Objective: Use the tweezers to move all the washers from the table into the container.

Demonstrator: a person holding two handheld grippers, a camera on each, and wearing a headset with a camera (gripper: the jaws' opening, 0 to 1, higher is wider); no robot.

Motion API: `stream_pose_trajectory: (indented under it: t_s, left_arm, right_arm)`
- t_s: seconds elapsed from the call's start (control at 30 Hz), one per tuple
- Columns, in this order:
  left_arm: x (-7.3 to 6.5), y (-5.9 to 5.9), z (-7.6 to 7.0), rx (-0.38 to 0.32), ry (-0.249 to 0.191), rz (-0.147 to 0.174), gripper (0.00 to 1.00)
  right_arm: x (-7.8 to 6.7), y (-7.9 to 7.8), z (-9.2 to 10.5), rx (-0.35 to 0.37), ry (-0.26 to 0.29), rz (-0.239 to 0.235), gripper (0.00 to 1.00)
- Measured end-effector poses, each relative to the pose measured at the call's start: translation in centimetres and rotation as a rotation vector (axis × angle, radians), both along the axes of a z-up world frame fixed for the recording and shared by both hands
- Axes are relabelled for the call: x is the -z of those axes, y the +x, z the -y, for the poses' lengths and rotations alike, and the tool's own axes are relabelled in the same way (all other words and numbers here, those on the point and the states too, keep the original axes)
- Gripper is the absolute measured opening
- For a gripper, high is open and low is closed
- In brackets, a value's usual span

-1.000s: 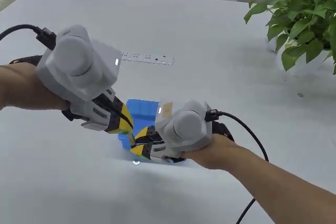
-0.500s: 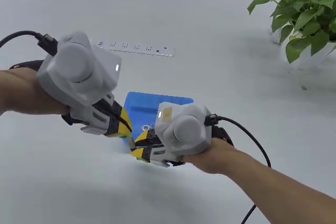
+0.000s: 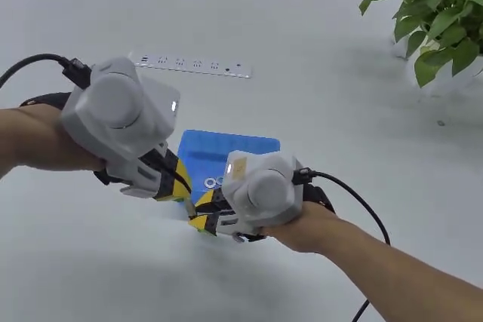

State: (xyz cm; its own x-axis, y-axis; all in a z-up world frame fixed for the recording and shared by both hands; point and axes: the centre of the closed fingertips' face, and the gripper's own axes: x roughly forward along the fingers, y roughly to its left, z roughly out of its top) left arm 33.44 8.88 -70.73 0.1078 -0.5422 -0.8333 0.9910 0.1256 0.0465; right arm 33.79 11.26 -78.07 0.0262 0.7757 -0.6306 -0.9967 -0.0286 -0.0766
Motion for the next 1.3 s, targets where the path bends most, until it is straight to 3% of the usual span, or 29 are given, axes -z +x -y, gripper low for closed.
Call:
stream_pose_trajectory:
  t_s: [0.8,1.3]
  left_arm:
    - [0.5,0.2,0.2,-0.001,-0.005,-0.006,0.05]
    - [0.5,0.8,0.6,0.001,-0.01,-0.005,0.05]
  right_arm:
    - [0.6,-0.1,-0.1,-0.004,-0.009,-0.005,0.14]
    - [-0.4,0.3,0.0,0.018,0.006,0.0,0.12]
